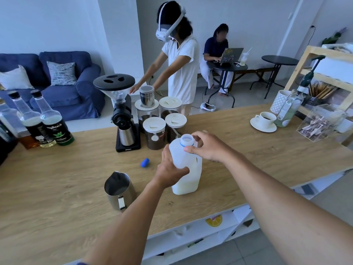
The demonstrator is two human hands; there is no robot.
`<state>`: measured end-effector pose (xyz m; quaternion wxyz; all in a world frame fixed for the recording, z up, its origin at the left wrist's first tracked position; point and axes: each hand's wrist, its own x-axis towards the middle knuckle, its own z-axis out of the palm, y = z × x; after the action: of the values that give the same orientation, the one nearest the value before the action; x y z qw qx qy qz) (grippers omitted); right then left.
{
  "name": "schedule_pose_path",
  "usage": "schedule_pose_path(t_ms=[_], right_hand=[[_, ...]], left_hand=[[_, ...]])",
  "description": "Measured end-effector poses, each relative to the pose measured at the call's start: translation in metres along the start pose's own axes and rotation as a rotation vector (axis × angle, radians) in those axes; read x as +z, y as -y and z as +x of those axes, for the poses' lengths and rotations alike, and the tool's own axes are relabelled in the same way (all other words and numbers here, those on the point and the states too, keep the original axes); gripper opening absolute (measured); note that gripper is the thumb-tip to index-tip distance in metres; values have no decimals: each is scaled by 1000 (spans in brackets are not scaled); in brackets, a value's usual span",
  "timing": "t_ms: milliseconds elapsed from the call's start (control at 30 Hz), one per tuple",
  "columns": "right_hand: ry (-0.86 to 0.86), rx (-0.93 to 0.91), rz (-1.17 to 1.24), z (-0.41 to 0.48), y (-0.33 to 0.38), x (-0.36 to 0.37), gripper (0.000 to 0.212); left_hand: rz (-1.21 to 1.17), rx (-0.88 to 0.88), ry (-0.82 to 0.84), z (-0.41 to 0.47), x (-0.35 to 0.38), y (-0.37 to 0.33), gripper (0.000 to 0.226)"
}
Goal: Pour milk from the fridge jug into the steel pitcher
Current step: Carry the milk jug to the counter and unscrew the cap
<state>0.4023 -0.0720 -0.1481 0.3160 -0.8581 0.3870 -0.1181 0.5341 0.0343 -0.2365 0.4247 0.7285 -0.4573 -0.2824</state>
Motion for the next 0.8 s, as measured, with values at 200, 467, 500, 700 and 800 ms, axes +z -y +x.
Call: schedule_pose_path(t_ms=[200, 467, 500, 700, 800], right_hand=[[-31, 136, 182, -6, -25, 18, 55], [15, 110, 229, -22, -45, 44, 23], [25, 118, 226, -24, -48, 49, 21], [-33, 120, 246, -30, -46, 67, 9], [-58, 111, 244, -34, -45, 71, 9]], left_hand=[[-34, 21, -30, 1, 3, 4, 93], [-130, 27, -56, -8, 9, 10, 96], [-120, 35, -61, -9, 9, 12, 96], [-112, 58, -32, -16, 5, 22, 97], [-99, 46, -44, -24, 3, 25, 98]])
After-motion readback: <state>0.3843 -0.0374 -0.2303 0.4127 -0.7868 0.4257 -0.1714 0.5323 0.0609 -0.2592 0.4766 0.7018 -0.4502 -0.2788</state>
